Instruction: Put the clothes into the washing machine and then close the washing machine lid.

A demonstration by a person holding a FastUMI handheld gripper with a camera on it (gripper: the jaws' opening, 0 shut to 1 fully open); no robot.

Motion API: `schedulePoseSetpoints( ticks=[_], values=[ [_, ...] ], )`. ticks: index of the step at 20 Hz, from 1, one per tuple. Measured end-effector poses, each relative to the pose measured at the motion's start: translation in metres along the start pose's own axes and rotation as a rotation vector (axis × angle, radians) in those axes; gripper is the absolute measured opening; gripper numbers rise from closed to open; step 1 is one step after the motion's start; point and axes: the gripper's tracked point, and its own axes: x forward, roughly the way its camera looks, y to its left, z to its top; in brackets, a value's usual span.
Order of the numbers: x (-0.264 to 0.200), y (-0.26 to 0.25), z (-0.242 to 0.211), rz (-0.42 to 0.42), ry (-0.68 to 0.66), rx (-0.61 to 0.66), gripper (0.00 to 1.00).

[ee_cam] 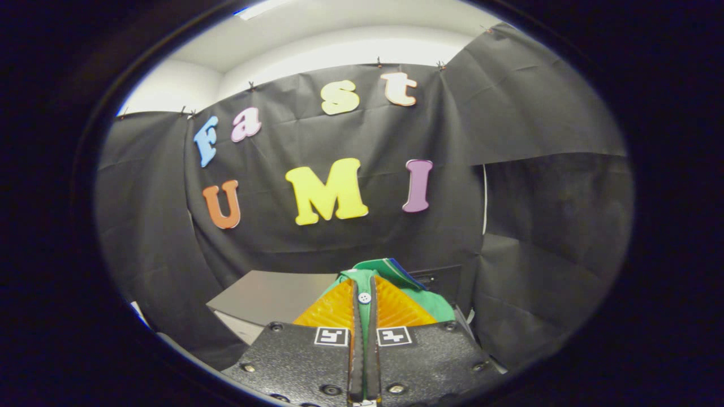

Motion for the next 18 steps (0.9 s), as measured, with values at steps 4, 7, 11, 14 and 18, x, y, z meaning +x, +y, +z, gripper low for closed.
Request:
schedulePoseSetpoints(
  ticks=[4, 7, 11, 14, 18],
  values=[
    [0.038, -0.056, 0.005, -0.012, 0.012, -0.004, 0.05],
    [0.079, -0.088, -0.005, 0.003, 0.053, -0.005, 0.06],
    [0.137, -0.11, -0.045, 0.045, 0.143, -0.016, 0.05],
    [0.174, -0.113, -0.084, 0.078, 0.218, -0.038, 0.05],
    [0.225, -0.11, -0.129, 0.11, 0.307, -0.057, 0.05]
  ],
)
